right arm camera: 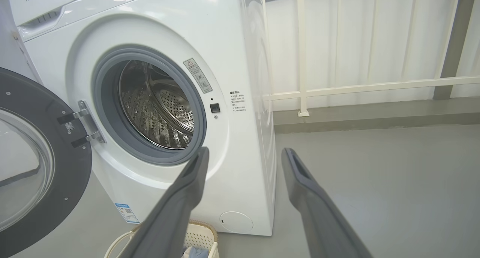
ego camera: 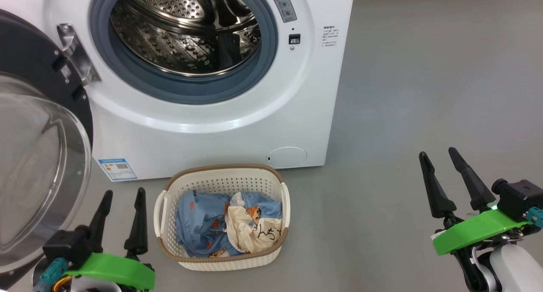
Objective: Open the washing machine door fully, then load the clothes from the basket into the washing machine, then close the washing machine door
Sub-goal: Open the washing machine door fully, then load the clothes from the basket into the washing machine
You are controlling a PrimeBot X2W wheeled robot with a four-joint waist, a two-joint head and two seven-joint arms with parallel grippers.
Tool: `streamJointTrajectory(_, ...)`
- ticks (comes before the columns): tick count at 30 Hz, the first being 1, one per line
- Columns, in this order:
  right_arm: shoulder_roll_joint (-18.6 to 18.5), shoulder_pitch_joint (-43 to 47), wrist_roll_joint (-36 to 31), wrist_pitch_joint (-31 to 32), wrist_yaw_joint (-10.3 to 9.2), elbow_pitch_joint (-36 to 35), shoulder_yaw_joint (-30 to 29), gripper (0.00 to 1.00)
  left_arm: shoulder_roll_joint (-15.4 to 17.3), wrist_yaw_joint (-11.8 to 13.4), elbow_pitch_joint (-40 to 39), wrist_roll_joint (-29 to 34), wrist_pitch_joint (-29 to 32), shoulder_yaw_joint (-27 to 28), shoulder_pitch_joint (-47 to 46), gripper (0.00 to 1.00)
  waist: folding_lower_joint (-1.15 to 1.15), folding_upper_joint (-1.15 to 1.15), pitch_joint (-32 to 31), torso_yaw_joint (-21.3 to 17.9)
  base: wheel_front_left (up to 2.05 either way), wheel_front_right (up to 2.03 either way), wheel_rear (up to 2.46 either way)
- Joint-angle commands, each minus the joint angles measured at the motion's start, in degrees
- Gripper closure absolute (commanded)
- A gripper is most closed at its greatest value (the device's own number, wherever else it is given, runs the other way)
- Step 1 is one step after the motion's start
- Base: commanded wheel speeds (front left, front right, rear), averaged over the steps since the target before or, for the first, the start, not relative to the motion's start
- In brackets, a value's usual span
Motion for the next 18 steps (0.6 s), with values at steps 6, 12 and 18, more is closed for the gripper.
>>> streamJointTrajectory(6,-0.77,-1.41,-0.14,-0.46,0.33,-1.60,0.26,0.00,1.10,-0.24,-1.97,1.61,-0.78,2.63,-0.63,0.00,0.00,0.00,0.10,0.56,0.00,0.00,0.00)
streamJointTrajectory(12,-0.77,-1.42,-0.33,-0.46,0.33,-1.63,-0.03,0.00,0.51,-0.42,-1.93,2.26,-0.78,3.26,-0.51,0.00,0.00,0.00,0.35,1.01,0.00,0.00,0.00)
streamJointTrajectory(18,-0.78,-1.34,-0.32,-0.46,0.33,-1.58,0.13,0.00,0.01,-0.71,-1.65,2.79,-0.78,3.82,-0.39,0.00,0.00,0.00,0.20,1.30,0.00,0.00,0.00)
